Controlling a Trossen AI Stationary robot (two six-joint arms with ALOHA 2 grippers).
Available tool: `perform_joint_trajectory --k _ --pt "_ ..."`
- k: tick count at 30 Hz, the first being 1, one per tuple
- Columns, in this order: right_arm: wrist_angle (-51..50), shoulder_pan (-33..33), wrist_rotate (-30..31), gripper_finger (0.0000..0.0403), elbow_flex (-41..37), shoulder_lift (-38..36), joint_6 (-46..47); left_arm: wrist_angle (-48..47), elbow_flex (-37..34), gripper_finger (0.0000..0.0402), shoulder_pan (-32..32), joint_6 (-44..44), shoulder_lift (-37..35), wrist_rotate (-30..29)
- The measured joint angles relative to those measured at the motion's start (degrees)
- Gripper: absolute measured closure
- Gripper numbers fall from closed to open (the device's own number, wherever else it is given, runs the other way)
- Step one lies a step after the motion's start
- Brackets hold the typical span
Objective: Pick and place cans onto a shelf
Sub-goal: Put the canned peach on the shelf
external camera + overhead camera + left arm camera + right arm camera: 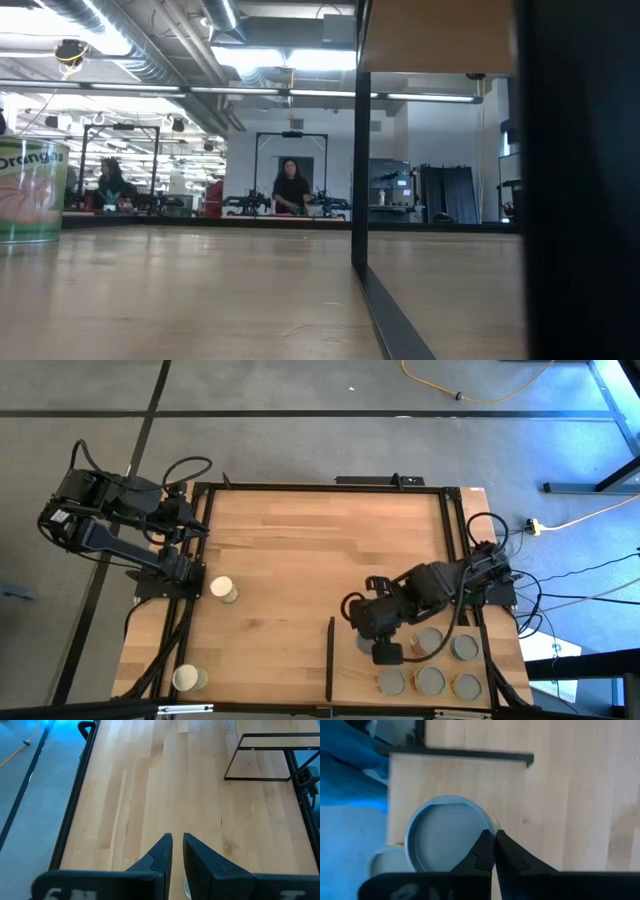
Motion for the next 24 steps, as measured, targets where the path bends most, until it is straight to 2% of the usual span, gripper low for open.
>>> perform_joint_trajectory --k 10,18,24 --pt "-0.08 -0.02 -1.76 0.0397 -10.31 -0.24 1.53 0.01 0.00 0.0364 0.00 -0.09 0.00 -0.01" --pt "0.14 -0.09 -4.72 0.0397 -14.60 -0.53 2.86 -0.01 0.00 0.0364 0.00 -0.17 0.00 0.00" --pt "-0.47 -0.04 -5.05 0.0351 -14.97 -0.29 2.88 0.01 0.00 0.0364 0.01 -0.22 0.00 -0.01"
